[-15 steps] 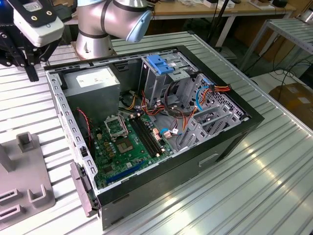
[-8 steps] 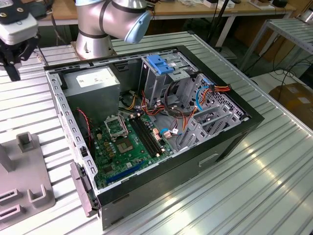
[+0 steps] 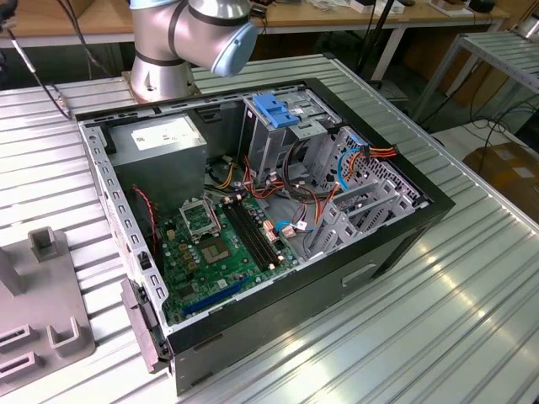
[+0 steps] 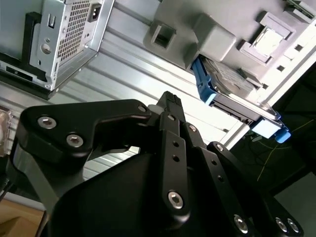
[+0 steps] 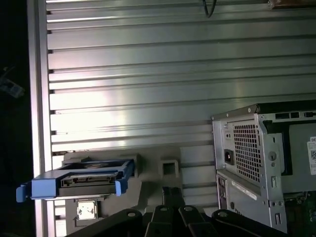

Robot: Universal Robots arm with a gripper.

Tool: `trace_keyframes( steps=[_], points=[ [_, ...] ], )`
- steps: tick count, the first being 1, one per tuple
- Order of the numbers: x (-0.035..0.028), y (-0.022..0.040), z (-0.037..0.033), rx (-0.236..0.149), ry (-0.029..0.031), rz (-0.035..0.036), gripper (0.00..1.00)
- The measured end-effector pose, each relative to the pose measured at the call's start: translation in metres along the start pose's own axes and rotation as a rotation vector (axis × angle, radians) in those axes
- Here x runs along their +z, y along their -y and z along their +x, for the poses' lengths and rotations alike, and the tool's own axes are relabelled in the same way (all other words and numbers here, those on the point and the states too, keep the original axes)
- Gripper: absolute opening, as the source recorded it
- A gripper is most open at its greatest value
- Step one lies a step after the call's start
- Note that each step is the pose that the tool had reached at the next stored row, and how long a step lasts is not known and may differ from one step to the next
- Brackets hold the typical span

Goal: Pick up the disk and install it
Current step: 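Reach for the disk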

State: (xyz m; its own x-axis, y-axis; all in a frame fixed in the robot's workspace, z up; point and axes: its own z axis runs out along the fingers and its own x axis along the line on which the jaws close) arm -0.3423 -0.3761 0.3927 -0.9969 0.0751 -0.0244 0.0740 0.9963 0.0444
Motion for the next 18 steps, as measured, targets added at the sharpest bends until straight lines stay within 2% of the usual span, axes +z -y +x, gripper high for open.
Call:
trace_keyframes(
  steps=[2, 7, 9, 11, 15, 18],
  points=[
    [0.0004, 0.0003, 0.0037, -0.009, -0.0014, -0.0004, 0.1],
    [0.0014, 0.0005, 0.0058, -0.054, -0.0096, -0.001, 0.1],
    [0.0015, 0.0005, 0.0079, -0.073, -0.0106, 0.0007, 0.1],
    [0.0014, 0.0003, 0.0135, -0.086, -0.0112, 0.0042, 0.1],
    [0.0011, 0.0006, 0.0237, -0.091, -0.0134, 0.0044, 0.1],
    [0.0008, 0.0014, 0.0357, -0.092, -0.0151, 0.0045, 0.1]
  ],
)
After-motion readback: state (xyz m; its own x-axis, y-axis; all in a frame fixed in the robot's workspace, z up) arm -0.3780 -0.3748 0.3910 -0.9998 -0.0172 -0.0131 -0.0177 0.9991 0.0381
